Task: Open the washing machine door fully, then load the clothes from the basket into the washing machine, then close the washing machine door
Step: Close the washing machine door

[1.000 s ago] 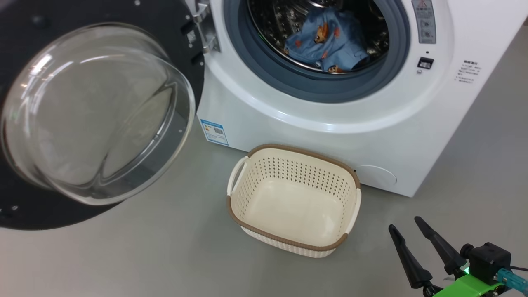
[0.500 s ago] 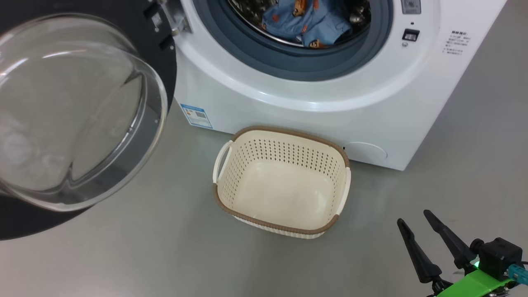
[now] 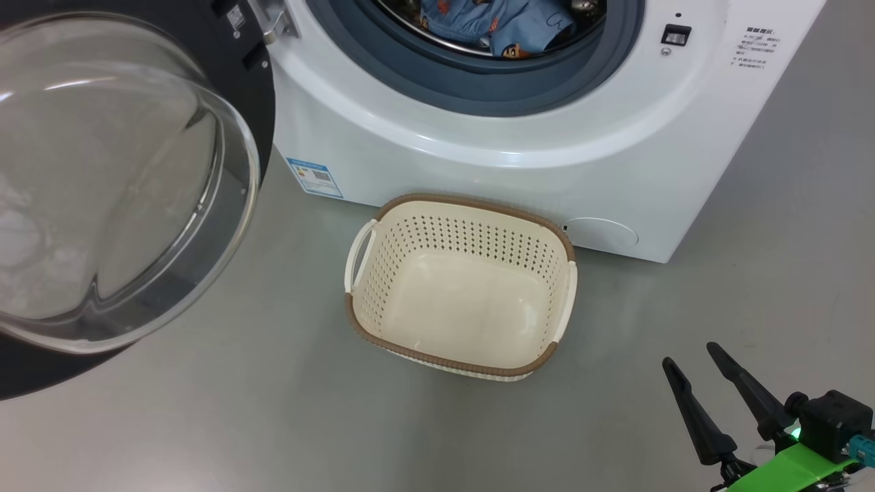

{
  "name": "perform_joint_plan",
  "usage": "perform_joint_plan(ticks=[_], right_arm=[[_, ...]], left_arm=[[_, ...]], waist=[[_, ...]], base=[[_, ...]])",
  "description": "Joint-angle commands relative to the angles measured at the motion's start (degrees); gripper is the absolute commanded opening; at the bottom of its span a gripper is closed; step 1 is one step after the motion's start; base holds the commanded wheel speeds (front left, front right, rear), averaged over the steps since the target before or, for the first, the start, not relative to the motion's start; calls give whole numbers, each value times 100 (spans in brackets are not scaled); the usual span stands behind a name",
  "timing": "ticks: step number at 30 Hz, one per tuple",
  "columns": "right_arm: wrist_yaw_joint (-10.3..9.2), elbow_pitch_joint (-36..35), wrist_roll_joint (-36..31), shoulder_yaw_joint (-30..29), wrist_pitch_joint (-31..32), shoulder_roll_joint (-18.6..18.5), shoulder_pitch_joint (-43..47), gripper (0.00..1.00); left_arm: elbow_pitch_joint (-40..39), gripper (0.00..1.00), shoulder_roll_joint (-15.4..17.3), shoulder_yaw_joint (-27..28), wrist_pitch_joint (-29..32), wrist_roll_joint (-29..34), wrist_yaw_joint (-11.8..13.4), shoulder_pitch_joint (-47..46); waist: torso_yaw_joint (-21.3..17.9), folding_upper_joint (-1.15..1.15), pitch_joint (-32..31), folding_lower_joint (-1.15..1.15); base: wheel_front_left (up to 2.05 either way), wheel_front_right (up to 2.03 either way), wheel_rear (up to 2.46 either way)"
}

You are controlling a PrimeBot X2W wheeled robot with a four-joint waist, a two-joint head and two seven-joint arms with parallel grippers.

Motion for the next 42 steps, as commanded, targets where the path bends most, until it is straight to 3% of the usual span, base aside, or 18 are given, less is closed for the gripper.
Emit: perform_joint_plan(ticks=[1, 16, 32, 42], right_arm=[[16, -141, 6, 104, -28, -123, -99, 100], [16, -75, -2, 58, -28, 17, 13, 100], [16, -19, 0, 25, -28, 234, 158, 100], [16, -10, -8, -116, -28, 300, 307, 100]], left_arm=[[-97, 0, 484, 63, 113, -34, 5, -146], [-669, 0, 287, -439, 1917, -336, 7, 202], [-2464, 0, 385, -773, 3663, -793, 41, 1209], [-3650, 0, 166, -1096, 4638, -1339, 78, 1484]], waist=[[-6, 0, 11, 0], [35, 0, -259, 0], [16, 0, -691, 0], [-116, 0, -894, 0]], base=[[0, 0, 0], [0, 0, 0], [0, 0, 0], [0, 0, 0]])
